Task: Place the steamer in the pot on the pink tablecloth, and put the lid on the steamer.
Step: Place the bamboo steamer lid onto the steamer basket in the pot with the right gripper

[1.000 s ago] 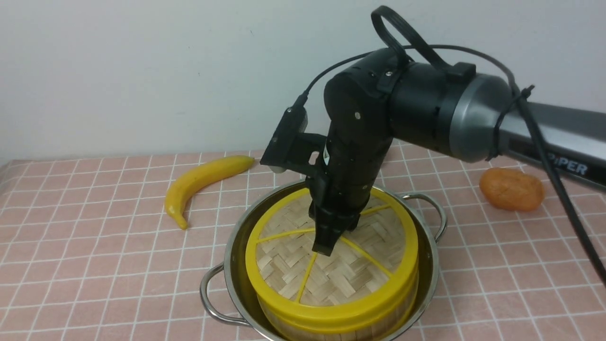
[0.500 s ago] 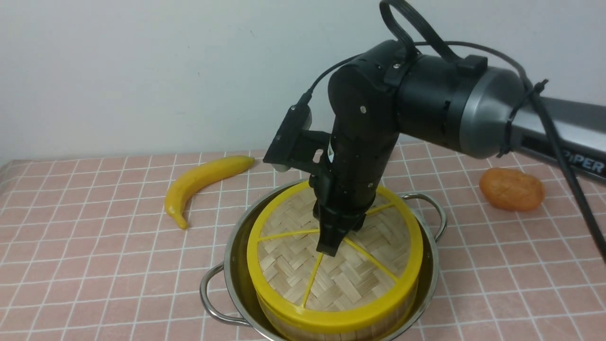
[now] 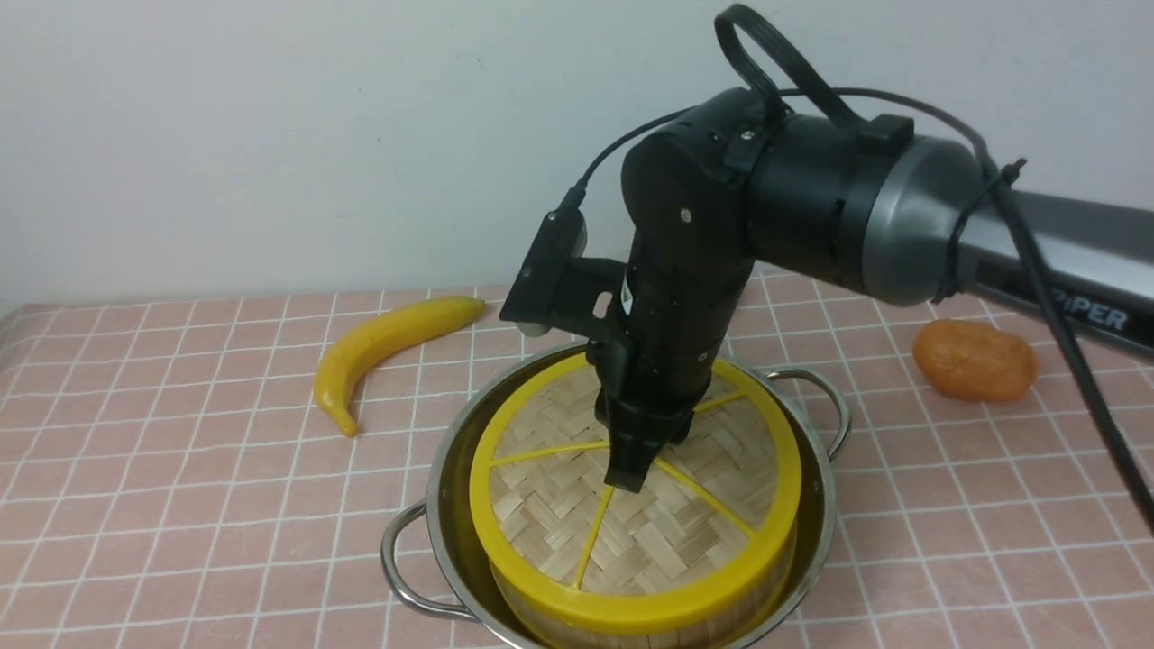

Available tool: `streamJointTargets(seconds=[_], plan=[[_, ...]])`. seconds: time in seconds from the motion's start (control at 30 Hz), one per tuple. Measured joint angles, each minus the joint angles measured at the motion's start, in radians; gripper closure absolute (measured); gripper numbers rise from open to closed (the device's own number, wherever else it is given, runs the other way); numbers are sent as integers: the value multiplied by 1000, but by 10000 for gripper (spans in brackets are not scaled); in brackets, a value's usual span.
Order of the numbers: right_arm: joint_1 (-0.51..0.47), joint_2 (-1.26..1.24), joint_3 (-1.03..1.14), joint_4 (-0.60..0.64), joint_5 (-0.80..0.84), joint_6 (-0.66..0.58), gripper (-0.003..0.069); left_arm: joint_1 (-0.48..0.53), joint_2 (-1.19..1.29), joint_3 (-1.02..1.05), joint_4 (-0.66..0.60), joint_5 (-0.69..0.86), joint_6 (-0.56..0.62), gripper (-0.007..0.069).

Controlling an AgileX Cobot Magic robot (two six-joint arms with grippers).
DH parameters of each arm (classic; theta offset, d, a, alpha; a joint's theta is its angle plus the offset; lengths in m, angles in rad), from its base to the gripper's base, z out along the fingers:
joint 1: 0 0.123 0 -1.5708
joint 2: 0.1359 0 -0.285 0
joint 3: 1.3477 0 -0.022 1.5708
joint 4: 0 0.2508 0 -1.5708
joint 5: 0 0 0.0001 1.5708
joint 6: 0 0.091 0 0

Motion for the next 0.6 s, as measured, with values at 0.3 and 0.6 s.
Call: streamJointTargets(seconds=[0.3, 0.6], plan=[[0, 9, -37, 1, 16, -15, 513, 0, 0, 0, 0, 0, 0, 382], [-13, 30, -40, 11, 17, -15, 513, 0, 0, 0, 0, 0, 0, 382]])
